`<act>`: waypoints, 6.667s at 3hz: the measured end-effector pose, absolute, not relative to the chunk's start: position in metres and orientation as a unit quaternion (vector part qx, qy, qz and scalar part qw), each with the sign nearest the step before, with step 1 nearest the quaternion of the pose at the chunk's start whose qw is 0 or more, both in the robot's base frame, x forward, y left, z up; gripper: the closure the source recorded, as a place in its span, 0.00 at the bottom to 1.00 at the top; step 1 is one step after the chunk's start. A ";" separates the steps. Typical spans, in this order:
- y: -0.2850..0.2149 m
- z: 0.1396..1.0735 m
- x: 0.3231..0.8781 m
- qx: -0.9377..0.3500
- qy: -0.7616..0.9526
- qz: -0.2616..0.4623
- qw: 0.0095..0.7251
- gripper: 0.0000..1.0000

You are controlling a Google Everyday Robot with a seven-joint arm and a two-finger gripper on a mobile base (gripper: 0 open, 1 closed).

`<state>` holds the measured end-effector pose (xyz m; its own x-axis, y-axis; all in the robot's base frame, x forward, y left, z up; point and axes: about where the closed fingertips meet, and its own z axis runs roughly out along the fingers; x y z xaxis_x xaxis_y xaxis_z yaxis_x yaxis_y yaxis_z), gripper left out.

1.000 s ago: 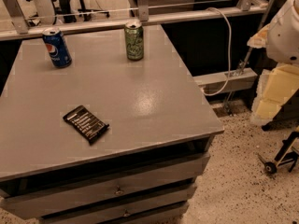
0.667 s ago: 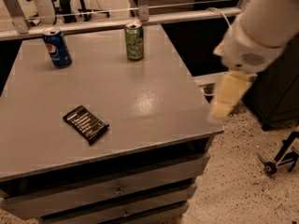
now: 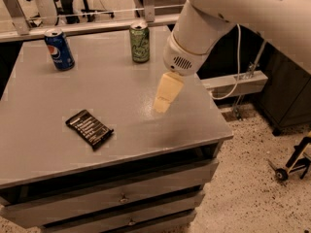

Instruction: Move rxbar chocolate near pepsi can

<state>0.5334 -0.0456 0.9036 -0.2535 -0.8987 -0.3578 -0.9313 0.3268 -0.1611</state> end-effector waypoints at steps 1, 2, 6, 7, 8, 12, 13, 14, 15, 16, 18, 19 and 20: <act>-0.045 0.904 0.533 -0.579 0.791 0.042 0.196 0.00; 0.016 0.899 0.535 -0.579 0.783 0.079 0.215 0.00; 0.146 0.840 0.499 -0.484 0.846 0.152 0.163 0.00; 0.150 0.829 0.491 -0.481 0.851 0.140 0.157 0.00; 0.157 0.823 0.482 -0.484 0.853 0.117 0.158 0.25; 0.133 0.863 0.517 -0.490 0.846 0.046 0.205 1.00; 0.097 0.904 0.549 -0.487 0.835 -0.003 0.254 1.00; 0.097 0.904 0.549 -0.487 0.835 -0.003 0.254 1.00; 0.135 0.915 0.590 -0.497 0.815 0.015 0.296 1.00; 0.167 0.910 0.630 -0.499 0.806 0.040 0.315 1.00; 0.215 0.863 0.690 -0.484 0.811 0.076 0.320 1.00; 0.222 0.854 0.711 -0.474 0.815 0.074 0.326 0.83; 0.225 0.851 0.723 -0.468 0.817 0.071 0.330 0.60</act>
Offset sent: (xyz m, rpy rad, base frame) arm 0.0031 0.1031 -0.0013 0.1638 0.0188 0.0346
